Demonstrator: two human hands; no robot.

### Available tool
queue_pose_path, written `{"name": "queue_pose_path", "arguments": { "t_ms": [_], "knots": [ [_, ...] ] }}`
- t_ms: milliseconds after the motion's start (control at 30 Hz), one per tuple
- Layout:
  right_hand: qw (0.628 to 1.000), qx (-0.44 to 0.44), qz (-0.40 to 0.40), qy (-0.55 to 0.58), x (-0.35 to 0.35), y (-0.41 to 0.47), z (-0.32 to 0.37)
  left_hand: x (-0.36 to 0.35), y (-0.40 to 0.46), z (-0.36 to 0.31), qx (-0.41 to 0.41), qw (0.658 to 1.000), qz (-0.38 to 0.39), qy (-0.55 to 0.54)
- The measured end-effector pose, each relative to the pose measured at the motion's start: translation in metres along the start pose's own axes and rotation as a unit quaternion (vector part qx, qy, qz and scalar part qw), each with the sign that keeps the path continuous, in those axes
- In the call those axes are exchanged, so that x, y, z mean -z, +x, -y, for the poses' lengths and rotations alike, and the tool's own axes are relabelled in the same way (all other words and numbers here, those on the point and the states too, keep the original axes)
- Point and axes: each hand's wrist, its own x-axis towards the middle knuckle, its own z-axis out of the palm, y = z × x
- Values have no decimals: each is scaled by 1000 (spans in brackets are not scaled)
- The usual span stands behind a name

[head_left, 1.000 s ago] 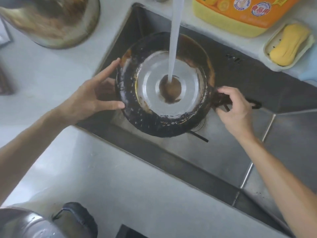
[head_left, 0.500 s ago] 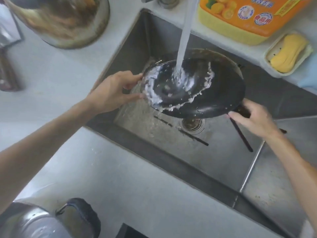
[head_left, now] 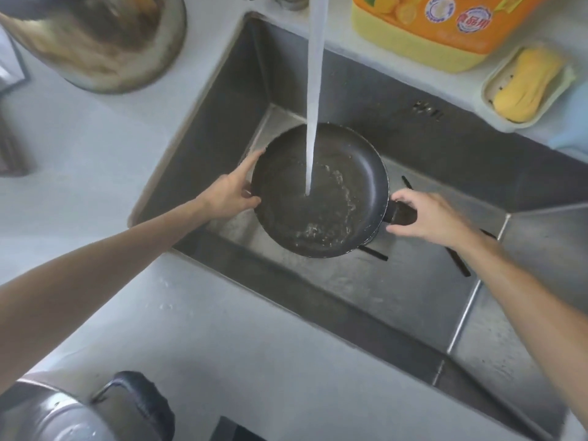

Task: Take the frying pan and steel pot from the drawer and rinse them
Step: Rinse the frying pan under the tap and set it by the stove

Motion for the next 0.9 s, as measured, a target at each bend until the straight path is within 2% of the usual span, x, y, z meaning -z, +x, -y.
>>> {"name": "queue_pose_path", "arguments": {
  "t_ms": [200, 300, 400, 467, 633, 733, 800, 867, 900],
  "knots": [
    [993, -15, -110, -38, -35, 7, -12, 0, 22, 11, 13, 997, 10, 70],
    [991, -13, -126, -38, -45, 9, -13, 0, 32, 16, 11, 998, -9, 64],
    [988, -16, -147, -51, -53, 11, -17, -4, 39, 23, 11, 992, 20, 120],
    [987, -22, -148, -59, -57, 12, -18, -11, 41, 26, 17, 984, 43, 174],
    [988, -14, -142, -56, -61, 11, -19, -18, 43, 28, 35, 975, 46, 216],
    [990, -3, -127, -63, -58, 11, -17, -10, 36, 11, 31, 941, 58, 331],
    [991, 0, -117, -65, -54, 10, -17, 3, 21, -14, -14, 934, -33, 355],
    [991, 2, -111, -69, -54, 9, -18, 23, 2, -45, -71, 948, -214, 225],
    [991, 3, -113, -72, -54, 8, -19, 36, -7, -60, -92, 937, -311, 131]
  ]
}}
